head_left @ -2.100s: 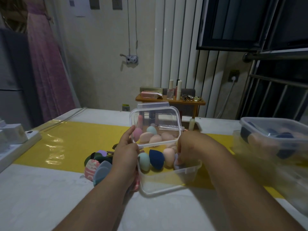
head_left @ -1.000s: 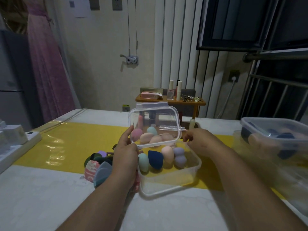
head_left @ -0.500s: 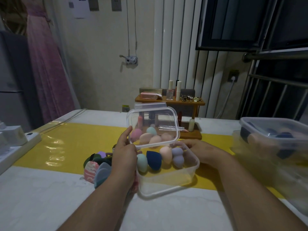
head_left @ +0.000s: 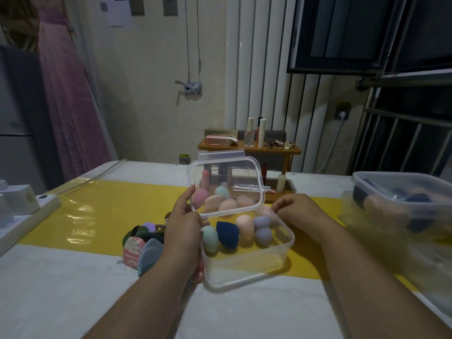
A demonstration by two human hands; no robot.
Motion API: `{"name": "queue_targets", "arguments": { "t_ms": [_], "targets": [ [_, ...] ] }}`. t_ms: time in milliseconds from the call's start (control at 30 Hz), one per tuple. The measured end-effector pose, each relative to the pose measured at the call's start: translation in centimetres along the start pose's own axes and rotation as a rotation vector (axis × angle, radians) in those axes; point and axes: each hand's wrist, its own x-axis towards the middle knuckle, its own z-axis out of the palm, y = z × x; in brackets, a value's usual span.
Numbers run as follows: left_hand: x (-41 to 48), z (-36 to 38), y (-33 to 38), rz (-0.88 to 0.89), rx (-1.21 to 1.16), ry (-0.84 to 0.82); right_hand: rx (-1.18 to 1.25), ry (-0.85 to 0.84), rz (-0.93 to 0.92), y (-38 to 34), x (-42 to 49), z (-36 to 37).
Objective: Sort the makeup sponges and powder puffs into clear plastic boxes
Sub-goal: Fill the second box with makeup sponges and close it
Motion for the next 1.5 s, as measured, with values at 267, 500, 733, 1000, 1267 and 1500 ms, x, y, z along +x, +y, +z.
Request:
{"name": "queue_targets", "arguments": {
  "t_ms": [267,500,733,1000,1267,1500],
  "targets": [
    [0.1,0.0,0.1,-0.029,-0.019,-0.059,0.119,0.24,-0.015,-0.4,0.1,-0.7],
    [0.2,-0.3,0.0,-0.051,-0.067,-0.089,0.221,0.245,-0.137,-3.1,-0.9,-1.7],
    [0.2,-0.4,0.1,-0.064,-0.094,-0.109,0.029,-0.214,-0.159,-6.5,-3.3,-1.0],
    [0.4,-0.2,0.0,-0.067,-0.145,-0.101,-0.274,-0.422,-0.251,-8.4,-5.0,2.3],
    [0.7,-0.2,-0.4,-0.052,-0.186,-0.103,-0.528,-0.401,-0.353,-8.4,-5.5,5.0],
    [0.4,-0.2,-0.1,-0.05,-0.155,-0.091,-0.611,-0.348,-0.383,-8.5,-5.6,5.9]
  ]
}}
